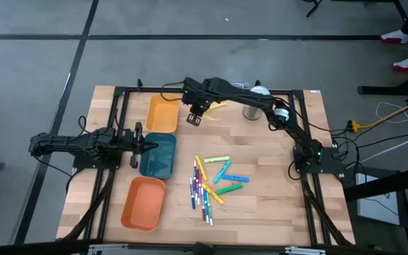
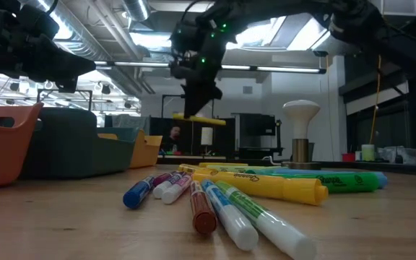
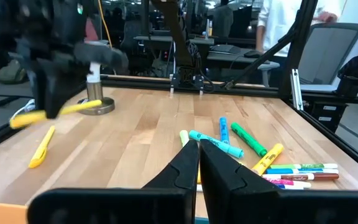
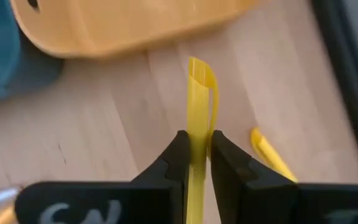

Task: Pick & Place Markers
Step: Put the bottom yellow highlighter pen into the yellow bin

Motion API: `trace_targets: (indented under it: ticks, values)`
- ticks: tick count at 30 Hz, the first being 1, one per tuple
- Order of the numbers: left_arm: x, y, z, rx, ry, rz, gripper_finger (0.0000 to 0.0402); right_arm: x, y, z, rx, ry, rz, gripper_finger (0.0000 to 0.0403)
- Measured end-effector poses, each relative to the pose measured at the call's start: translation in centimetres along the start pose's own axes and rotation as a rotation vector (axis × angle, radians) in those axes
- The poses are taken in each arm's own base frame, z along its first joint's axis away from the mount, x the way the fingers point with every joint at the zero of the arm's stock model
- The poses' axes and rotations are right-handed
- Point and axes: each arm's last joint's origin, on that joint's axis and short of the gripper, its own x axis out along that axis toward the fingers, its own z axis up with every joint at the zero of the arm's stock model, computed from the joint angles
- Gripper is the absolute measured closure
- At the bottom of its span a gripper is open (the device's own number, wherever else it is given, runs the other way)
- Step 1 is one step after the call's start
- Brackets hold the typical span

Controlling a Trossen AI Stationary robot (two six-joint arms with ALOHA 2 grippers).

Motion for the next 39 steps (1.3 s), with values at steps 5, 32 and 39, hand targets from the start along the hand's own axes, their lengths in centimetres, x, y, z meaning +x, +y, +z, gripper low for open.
trace_targets:
  ticks: [5, 32, 39]
  values:
    - [0.0, 0.0, 0.0, 0.000, 0.000, 0.000, 0.0392, -0.7, -0.1, 1.0, 0.014, -0.102, 0.002, 0.0357]
    - [0.0, 0.0, 0.0, 0.000, 0.000, 0.000, 0.0392, -3.7, 0.6, 7.4, 0.062, -0.874, 0.177, 0.0356]
    - [0.0, 0.0, 0.0, 0.000, 0.000, 0.000, 0.0389, -0.4, 1.2, 7.4, 0.070, -0.875, 0.109, 0.0355]
